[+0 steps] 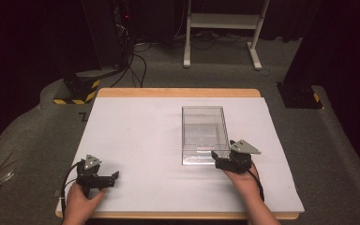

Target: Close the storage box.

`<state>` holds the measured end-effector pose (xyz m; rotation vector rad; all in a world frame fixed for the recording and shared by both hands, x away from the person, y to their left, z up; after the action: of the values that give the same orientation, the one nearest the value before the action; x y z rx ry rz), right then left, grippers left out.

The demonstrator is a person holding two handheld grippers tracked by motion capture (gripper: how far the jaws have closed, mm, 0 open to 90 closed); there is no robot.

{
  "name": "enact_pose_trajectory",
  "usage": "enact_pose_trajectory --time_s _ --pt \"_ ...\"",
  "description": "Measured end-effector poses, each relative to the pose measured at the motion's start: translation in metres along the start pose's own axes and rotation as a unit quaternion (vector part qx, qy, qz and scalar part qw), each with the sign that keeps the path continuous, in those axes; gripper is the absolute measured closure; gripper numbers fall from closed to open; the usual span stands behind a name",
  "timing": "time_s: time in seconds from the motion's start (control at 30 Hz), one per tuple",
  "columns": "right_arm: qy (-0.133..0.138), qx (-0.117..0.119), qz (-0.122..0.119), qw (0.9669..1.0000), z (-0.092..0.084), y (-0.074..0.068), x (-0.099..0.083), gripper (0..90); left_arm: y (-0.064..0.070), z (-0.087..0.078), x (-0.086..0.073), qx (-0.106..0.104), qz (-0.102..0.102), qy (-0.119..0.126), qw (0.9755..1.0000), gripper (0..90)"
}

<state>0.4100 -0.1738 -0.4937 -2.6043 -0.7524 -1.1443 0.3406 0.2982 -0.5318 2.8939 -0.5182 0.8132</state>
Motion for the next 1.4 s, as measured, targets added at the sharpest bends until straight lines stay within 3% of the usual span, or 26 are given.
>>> enact_pose_trajectory --time_s 0.53,1.4 --pt "-0.014 0.0 -0.001 0.9999 0.001 0.001 -0.002 14.7 0.0 0.0 0.0 0.0 0.0 0.0 1.0 0.6" --pt "-0.009 0.006 0.004 0.9999 -0.015 0.001 -0.008 17.2 0.0 0.0 0.0 0.0 0.0 0.0 1.0 0.6"
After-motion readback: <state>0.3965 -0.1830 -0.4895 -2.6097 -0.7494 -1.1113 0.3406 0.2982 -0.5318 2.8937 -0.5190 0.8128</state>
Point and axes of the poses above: each handheld gripper's, and its own axes: z roughly forward along the jaws, x roughly out of its top, y roughly to its right, the point moved 3 cm from there along z, roughly forward along the jaws, and after that the axes turned 14 degrees about -y, right-handed, at the moved point
